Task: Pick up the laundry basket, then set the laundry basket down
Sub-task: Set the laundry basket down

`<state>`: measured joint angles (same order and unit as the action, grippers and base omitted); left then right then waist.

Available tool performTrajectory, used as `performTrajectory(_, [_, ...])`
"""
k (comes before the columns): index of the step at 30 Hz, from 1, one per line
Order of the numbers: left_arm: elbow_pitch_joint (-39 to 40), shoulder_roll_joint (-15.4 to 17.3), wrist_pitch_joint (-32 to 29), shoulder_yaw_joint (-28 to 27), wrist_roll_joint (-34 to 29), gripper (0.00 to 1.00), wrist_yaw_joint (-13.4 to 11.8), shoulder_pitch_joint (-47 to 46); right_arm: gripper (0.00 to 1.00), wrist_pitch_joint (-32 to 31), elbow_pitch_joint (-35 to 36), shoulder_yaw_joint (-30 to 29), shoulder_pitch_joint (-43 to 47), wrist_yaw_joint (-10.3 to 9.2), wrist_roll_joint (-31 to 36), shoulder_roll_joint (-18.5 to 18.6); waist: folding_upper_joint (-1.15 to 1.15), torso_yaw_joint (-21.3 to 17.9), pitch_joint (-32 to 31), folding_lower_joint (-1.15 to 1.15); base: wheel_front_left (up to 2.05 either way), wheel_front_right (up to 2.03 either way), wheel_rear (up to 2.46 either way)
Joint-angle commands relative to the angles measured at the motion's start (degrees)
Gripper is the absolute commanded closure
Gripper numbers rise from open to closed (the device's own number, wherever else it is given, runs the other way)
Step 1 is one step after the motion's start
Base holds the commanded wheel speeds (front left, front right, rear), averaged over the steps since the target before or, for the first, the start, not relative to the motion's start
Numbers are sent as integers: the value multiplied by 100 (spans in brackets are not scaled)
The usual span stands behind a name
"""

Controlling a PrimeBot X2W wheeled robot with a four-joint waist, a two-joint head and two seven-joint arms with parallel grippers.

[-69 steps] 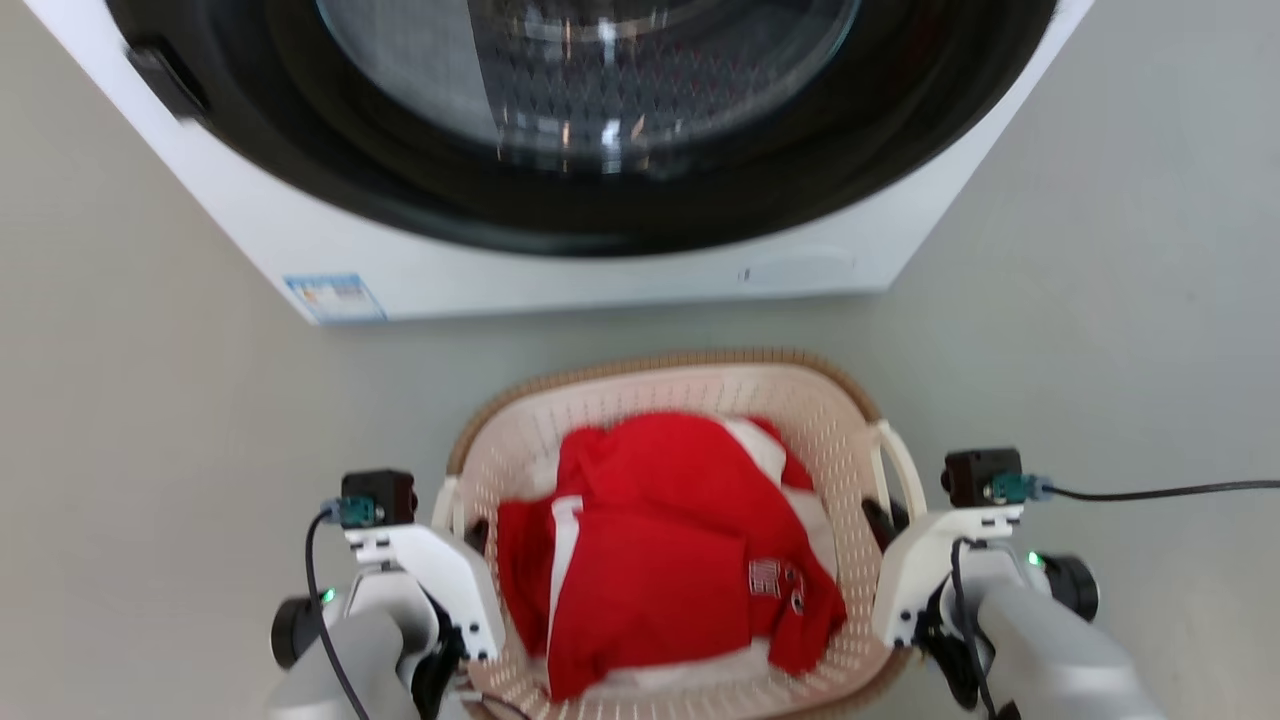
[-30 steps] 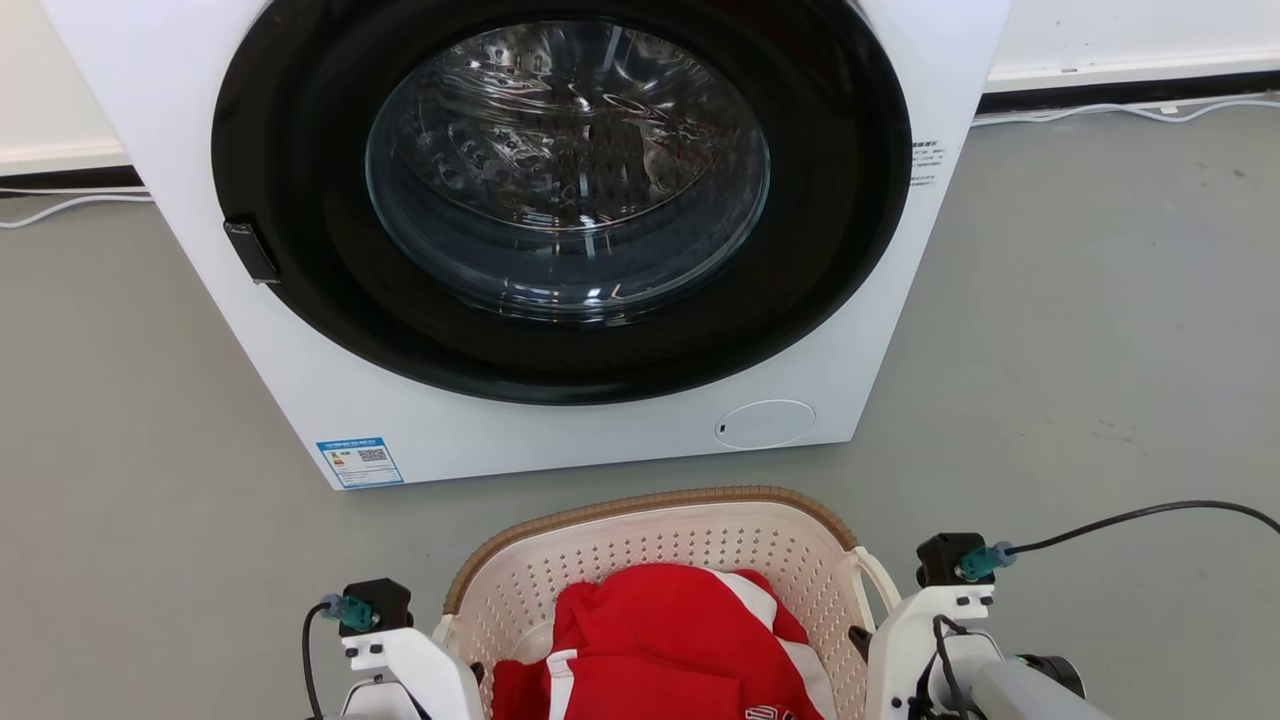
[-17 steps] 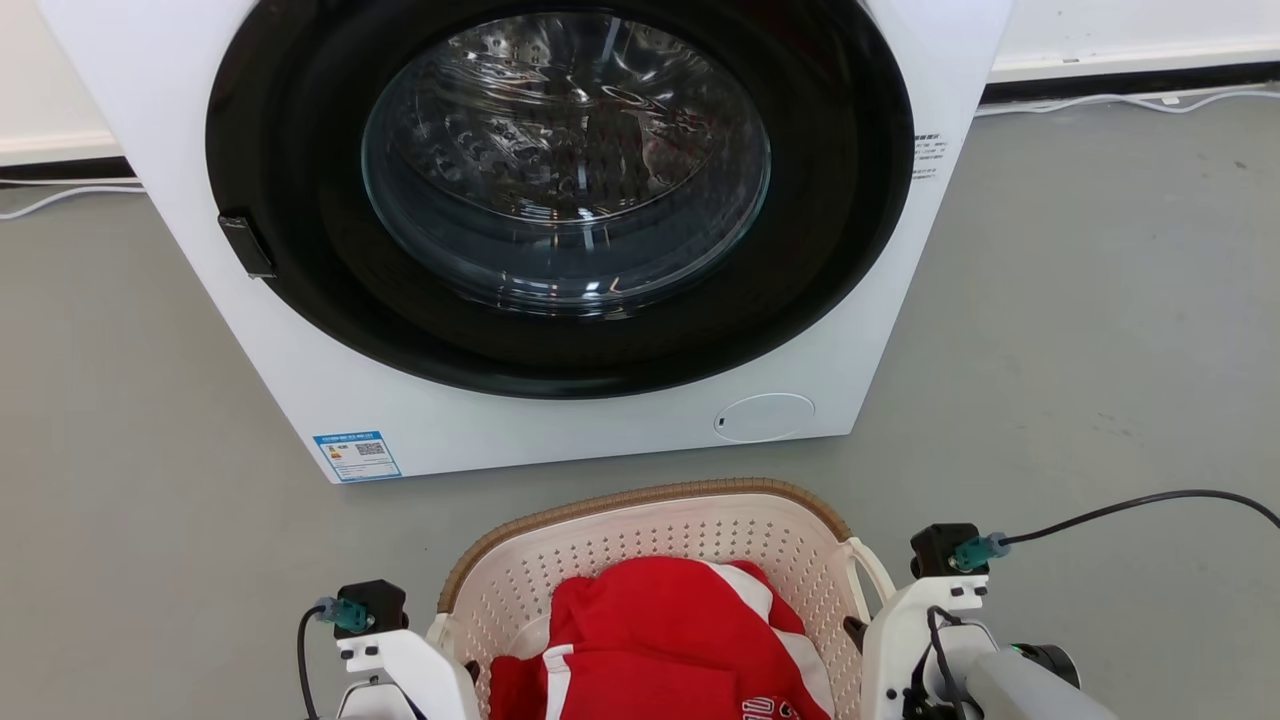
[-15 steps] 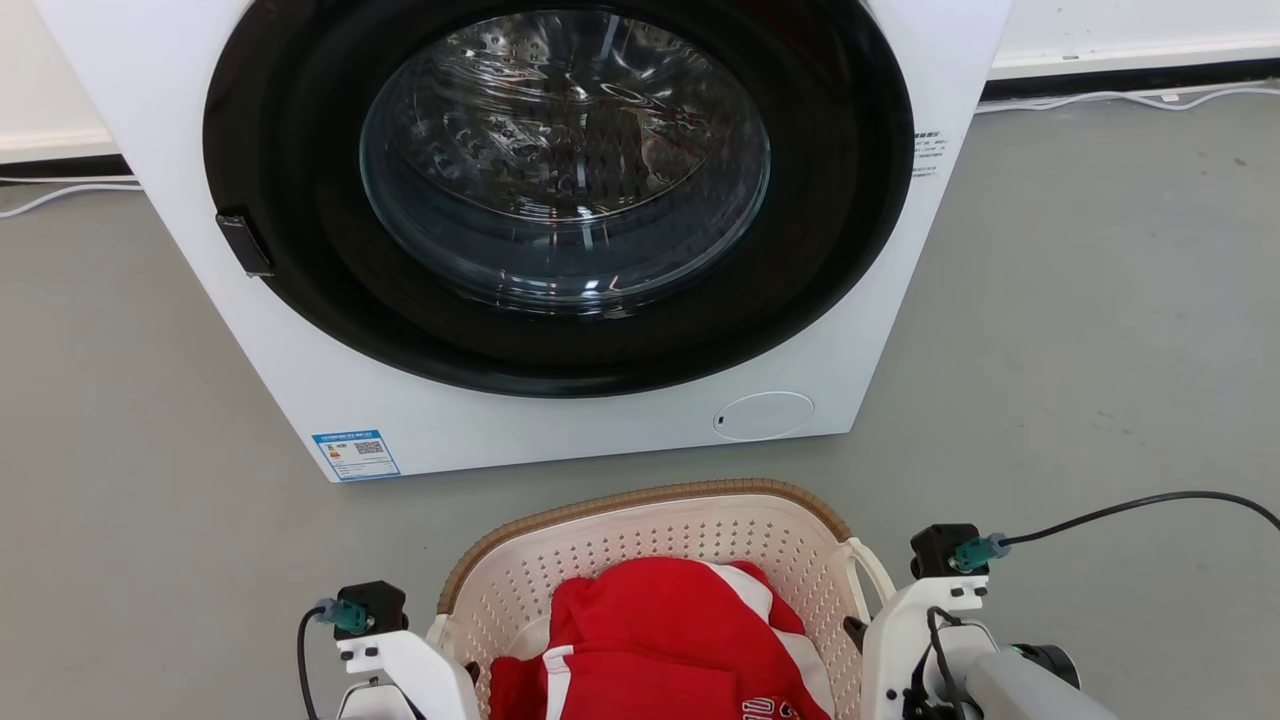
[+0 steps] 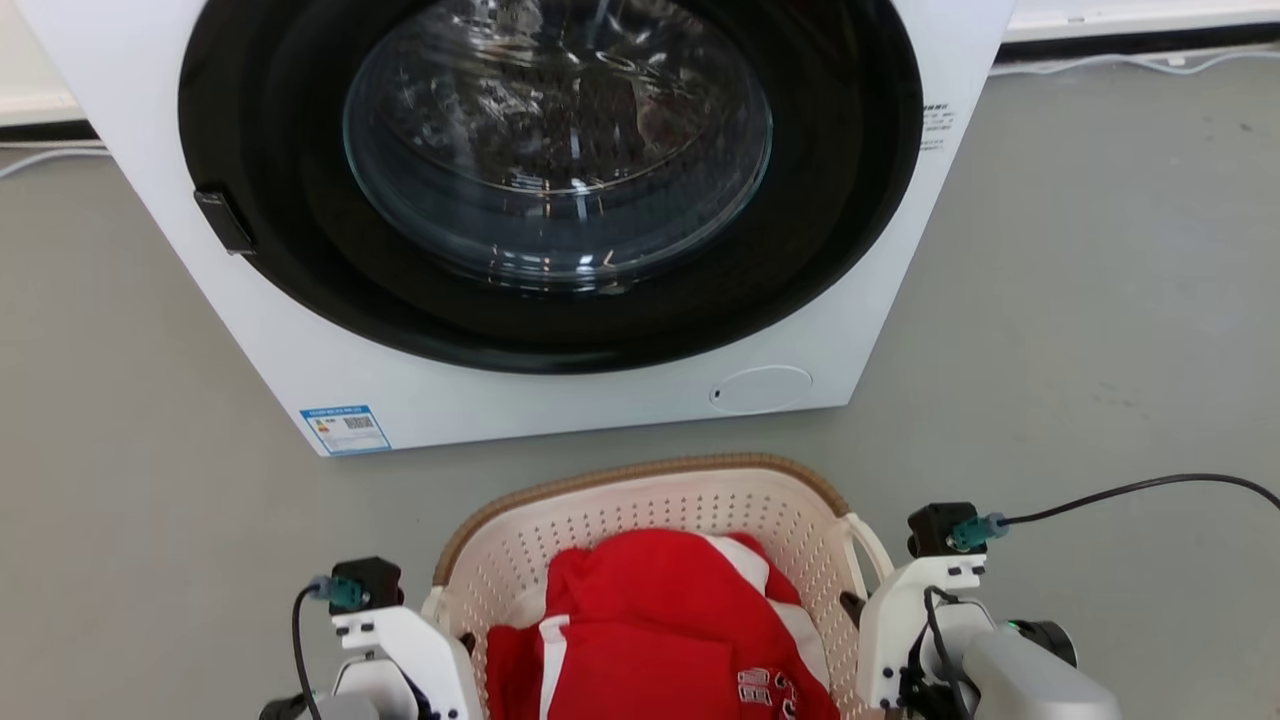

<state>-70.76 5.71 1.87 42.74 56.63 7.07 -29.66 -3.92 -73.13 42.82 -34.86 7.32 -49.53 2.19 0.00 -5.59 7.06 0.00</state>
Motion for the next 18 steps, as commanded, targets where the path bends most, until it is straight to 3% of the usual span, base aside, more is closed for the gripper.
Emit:
performTrajectory(1, [-16, 272, 63, -80, 8, 100, 42, -258, 100, 147, 4, 67, -172, 17, -78, 127, 0, -1, 68, 0, 0, 0, 0])
performTrajectory(18, [-177, 233, 597, 78, 4, 100, 42, -697, 100, 500, 76, 239, -384, 17, -229, 187, 0, 29, 859, 0, 0, 0, 0])
